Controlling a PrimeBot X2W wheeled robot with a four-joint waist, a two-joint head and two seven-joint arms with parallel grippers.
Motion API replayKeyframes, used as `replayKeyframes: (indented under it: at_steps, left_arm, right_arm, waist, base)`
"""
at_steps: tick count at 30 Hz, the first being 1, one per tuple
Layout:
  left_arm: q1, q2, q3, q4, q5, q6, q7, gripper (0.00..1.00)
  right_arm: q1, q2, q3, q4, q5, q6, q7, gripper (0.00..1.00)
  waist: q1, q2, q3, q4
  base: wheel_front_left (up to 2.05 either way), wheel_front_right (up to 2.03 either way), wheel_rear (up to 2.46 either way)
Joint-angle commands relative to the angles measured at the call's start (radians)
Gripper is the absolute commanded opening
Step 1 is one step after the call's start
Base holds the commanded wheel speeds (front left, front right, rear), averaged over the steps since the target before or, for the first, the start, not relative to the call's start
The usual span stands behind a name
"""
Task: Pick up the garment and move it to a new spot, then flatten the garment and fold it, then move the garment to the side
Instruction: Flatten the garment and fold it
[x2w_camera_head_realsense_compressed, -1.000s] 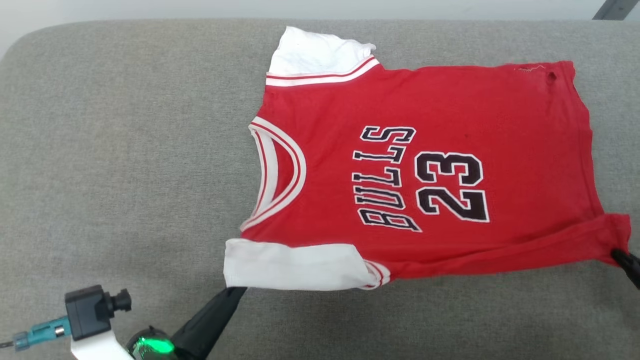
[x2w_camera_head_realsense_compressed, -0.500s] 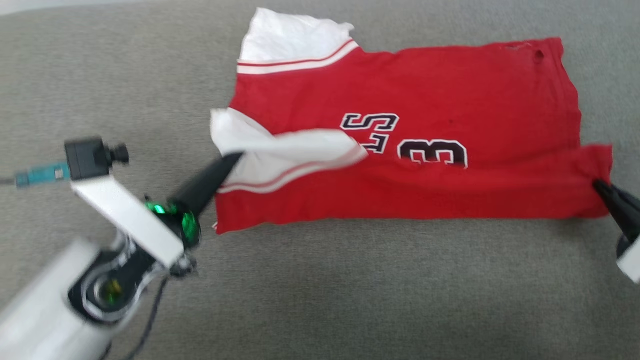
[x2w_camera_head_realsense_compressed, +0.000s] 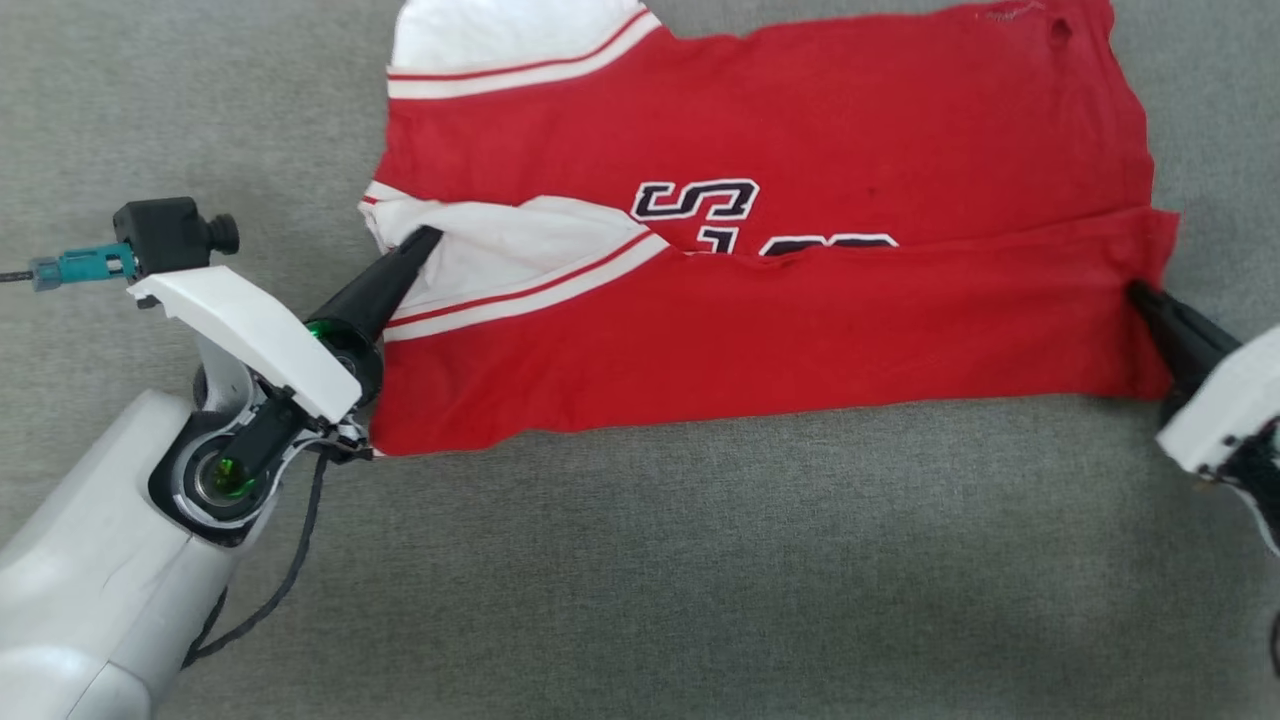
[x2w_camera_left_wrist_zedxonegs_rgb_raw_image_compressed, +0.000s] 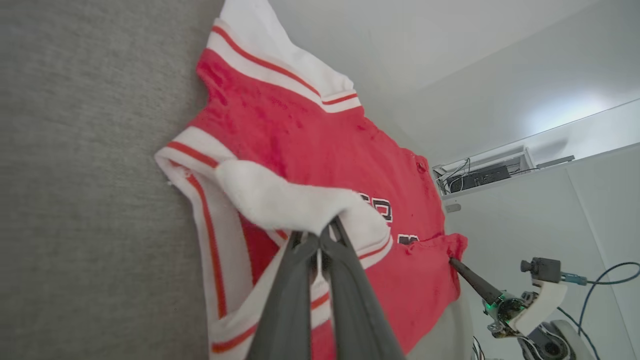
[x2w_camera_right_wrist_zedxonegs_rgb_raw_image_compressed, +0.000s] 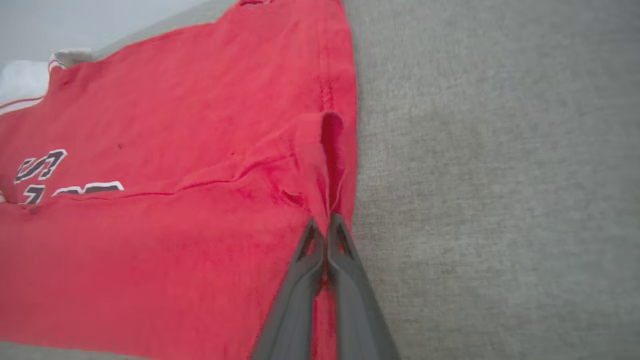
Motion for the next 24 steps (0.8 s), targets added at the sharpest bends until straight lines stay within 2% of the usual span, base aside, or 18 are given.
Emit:
replayKeyframes:
  at_steps: [1,6,7,8,9,10,11,12,14,19,21,24]
  left_arm:
    - [-0.012,0.001,-0.002,0.013,0.007,0.001,0.001,0.0]
    - [-0.028,0.015,-0.033,0.081,0.063,0.001,-0.024,0.0]
    - [-0.03,0.016,-0.039,0.088,0.068,0.001,-0.027,0.27]
    - [-0.034,0.02,-0.049,0.088,0.081,0.001,-0.029,0.36]
    - [-0.039,0.028,-0.057,0.086,0.093,0.001,-0.033,0.43]
    - [-0.044,0.035,-0.064,0.078,0.103,0.001,-0.037,0.5]
    - [-0.051,0.045,-0.071,0.065,0.112,0.001,-0.04,0.71]
    - [-0.059,0.063,-0.082,0.055,0.131,0.001,-0.045,0.85]
    - [-0.07,0.099,-0.111,0.032,0.177,0.001,-0.05,1.0]
    - [-0.081,0.186,-0.189,-0.047,0.237,0.001,0.016,1.0]
    - [-0.078,0.216,-0.224,-0.075,0.235,0.001,0.087,1.0]
    - [-0.072,0.246,-0.284,-0.114,0.24,0.026,0.223,1.0]
  right_arm:
    - [-0.016,0.012,0.01,0.007,-0.006,0.0,-0.012,0.0]
    - [-0.038,0.013,0.064,0.055,-0.011,0.0,-0.047,0.0]
    - [-0.043,0.01,0.072,0.064,-0.015,0.0,-0.058,0.3]
    - [-0.046,0.007,0.08,0.072,-0.021,0.0,-0.07,0.53]
    - [-0.048,0.004,0.088,0.079,-0.024,0.0,-0.082,1.0]
    - [-0.049,0.0,0.092,0.085,-0.028,0.0,-0.094,1.0]
    - [-0.05,0.0,0.097,0.088,-0.028,0.0,-0.104,1.0]
    - [-0.048,-0.003,0.1,0.09,-0.028,0.0,-0.113,1.0]
    - [-0.038,-0.011,0.104,0.086,-0.031,0.0,-0.128,1.0]
    - [0.005,-0.024,0.087,0.057,-0.029,0.0,-0.145,1.0]
    - [0.024,-0.03,0.074,0.042,-0.031,0.0,-0.145,1.0]
    - [0.047,-0.026,0.054,0.016,-0.038,0.0,-0.135,1.0]
  waist:
    - [0.0,0.0,0.013,-0.007]
    - [0.0,0.0,0.02,-0.014]
    - [0.0,0.0,0.017,-0.015]
    - [0.0,0.0,0.012,-0.015]
    - [0.0,0.0,0.005,-0.016]
    - [0.0,0.0,-0.002,-0.016]
    - [0.0,0.0,-0.01,-0.016]
    - [0.0,0.0,-0.019,-0.016]
    - [0.0,0.0,-0.037,-0.013]
    - [0.0,0.0,-0.081,0.0]
    - [0.0,0.0,-0.094,0.006]
    - [0.0,0.0,-0.106,0.009]
  base:
    - [0.0,0.0,0.0]
    - [0.0,0.0,0.0]
    - [0.0,0.0,0.0]
    - [0.0,0.0,0.0]
    - [0.0,0.0,0.0]
    - [0.0,0.0,0.0]
    - [0.0,0.0,0.0]
    - [0.0,0.0,0.0]
    - [0.0,0.0,0.0]
    - [0.0,0.0,0.0]
    - [0.0,0.0,0.0]
    - [0.0,0.0,0.0]
